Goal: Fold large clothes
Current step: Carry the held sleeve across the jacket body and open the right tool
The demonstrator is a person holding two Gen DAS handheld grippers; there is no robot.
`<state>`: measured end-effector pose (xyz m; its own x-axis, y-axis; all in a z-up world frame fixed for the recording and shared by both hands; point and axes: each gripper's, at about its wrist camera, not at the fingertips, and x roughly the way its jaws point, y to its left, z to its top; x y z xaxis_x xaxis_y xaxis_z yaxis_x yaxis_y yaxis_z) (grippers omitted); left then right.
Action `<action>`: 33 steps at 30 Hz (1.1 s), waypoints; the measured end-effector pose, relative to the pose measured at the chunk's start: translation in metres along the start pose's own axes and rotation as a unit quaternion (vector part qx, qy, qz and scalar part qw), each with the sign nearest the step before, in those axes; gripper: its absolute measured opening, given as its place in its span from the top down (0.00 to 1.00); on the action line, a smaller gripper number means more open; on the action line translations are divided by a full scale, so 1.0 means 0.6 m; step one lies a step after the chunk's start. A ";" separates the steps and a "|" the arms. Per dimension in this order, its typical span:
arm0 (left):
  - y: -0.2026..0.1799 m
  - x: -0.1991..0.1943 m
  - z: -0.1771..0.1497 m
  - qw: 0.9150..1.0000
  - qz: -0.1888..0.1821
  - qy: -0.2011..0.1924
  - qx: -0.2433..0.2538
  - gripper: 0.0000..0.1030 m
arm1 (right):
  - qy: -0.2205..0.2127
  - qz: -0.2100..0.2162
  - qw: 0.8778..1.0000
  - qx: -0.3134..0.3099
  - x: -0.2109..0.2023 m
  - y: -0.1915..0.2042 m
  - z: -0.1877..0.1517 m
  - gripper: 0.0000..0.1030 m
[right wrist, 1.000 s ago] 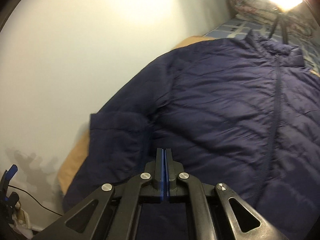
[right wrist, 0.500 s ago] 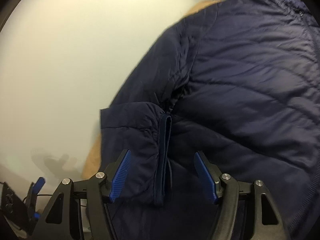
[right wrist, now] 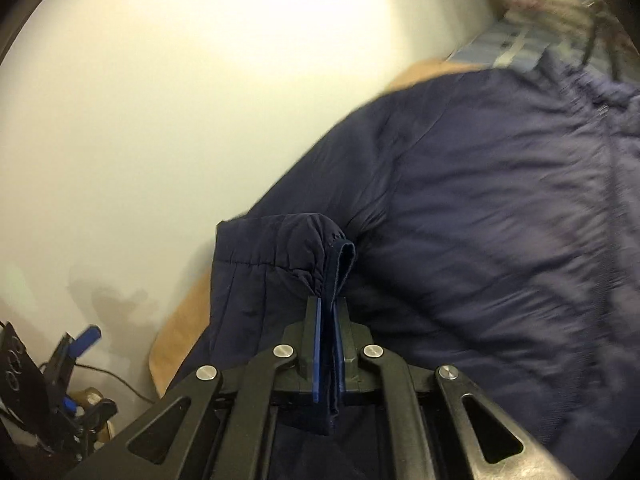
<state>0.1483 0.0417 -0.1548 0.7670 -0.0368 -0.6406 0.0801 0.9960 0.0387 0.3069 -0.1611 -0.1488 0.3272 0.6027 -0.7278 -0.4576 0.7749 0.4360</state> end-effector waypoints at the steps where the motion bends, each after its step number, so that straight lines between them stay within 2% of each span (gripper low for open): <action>1: -0.002 0.002 0.001 1.000 -0.001 -0.001 0.001 0.01 | -0.012 -0.009 1.000 0.002 -0.017 -0.011 0.005 0.97; 7: -0.013 0.002 0.001 1.000 -0.005 -0.003 0.017 0.01 | -0.079 -0.074 0.994 0.030 -0.110 -0.092 0.032 0.97; 13: -0.026 0.001 0.007 1.000 -0.006 -0.007 0.024 0.01 | -0.116 -0.138 0.980 0.090 -0.162 -0.197 0.029 0.97; 17: -0.034 0.009 0.011 1.000 -0.009 -0.005 0.024 0.01 | -0.130 -0.171 0.967 0.134 -0.187 -0.264 0.004 0.97; 21: -0.040 0.013 0.012 1.000 -0.014 -0.003 0.027 0.01 | -0.125 -0.206 0.957 0.164 -0.200 -0.323 -0.022 0.97; 26: -0.053 0.017 0.011 0.999 -0.014 0.002 0.037 0.01 | -0.131 -0.232 0.946 0.185 -0.199 -0.366 -0.029 0.97; 33: -0.059 0.020 0.012 0.999 -0.012 0.005 0.045 0.01 | -0.167 -0.267 0.923 0.223 -0.227 -0.412 -0.021 0.97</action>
<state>0.1590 0.0056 -0.1584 0.7576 -0.0591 -0.6500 0.1549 0.9837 0.0911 0.3651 -0.4374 -0.1642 0.6785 0.0803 -0.7302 0.2034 0.9346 0.2917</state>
